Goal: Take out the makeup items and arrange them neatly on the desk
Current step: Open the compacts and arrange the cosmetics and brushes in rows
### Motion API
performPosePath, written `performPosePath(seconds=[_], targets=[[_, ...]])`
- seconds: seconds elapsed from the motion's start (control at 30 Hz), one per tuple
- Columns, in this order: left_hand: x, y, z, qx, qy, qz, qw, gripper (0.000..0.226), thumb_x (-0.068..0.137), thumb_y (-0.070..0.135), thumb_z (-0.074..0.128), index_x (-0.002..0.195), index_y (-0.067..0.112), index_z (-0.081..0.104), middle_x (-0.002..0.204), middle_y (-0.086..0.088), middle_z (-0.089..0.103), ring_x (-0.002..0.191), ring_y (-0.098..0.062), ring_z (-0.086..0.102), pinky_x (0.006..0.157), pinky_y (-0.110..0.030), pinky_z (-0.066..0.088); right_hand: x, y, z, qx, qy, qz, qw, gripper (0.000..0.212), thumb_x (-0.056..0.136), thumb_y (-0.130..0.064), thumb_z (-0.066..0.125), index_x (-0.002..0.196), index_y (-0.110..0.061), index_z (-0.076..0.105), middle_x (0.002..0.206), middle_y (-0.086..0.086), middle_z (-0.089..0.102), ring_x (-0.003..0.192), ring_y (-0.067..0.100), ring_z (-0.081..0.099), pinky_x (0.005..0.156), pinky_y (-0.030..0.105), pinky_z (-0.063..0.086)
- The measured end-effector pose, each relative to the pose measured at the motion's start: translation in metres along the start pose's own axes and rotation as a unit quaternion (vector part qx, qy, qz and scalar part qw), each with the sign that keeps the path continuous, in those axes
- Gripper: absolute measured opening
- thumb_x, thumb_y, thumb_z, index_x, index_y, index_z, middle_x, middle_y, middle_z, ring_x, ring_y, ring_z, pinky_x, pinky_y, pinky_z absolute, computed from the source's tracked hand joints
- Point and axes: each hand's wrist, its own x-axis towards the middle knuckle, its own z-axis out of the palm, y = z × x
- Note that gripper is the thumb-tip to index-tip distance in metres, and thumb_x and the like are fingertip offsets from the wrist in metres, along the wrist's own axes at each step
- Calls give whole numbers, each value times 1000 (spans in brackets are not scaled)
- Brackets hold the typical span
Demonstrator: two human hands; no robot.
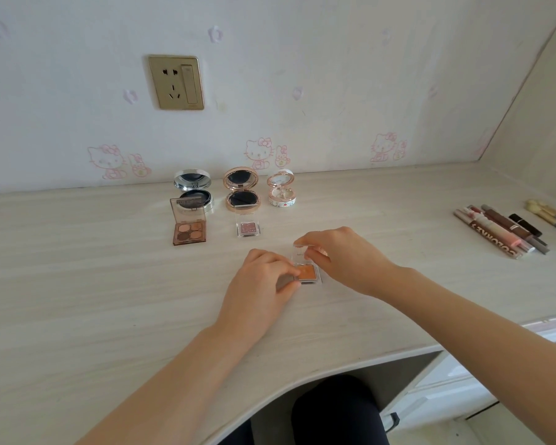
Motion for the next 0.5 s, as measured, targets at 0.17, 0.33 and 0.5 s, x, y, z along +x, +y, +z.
performPosePath(seconds=[0.17,0.33,0.5], targets=[[0,1,-1,8,-1,-3,1000,16,81,25,73,97,24,73,95,15,67,102,-6,47,86,-19,40,-17,4,2,18,62,46,997,39,95,-26,53,134,-22,49,114,-7,66,108,17,58,89,34,48],[0,1,-1,14,0,-7,1000,15,81,26,72,96,25,73,90,14,67,100,-8,48,83,-23,43,-44,5,16,34,87,95,991,44,94,-30,54,135,-21,45,121,-7,61,116,15,52,90,30,45],[-1,-1,1,7,-9,-28,1000,19,82,29,71,100,28,73,97,14,70,114,-4,48,89,-20,41,-58,1,26,22,100,71,992,46,92,-34,59,133,-15,51,125,-4,58,125,14,44,100,26,40]])
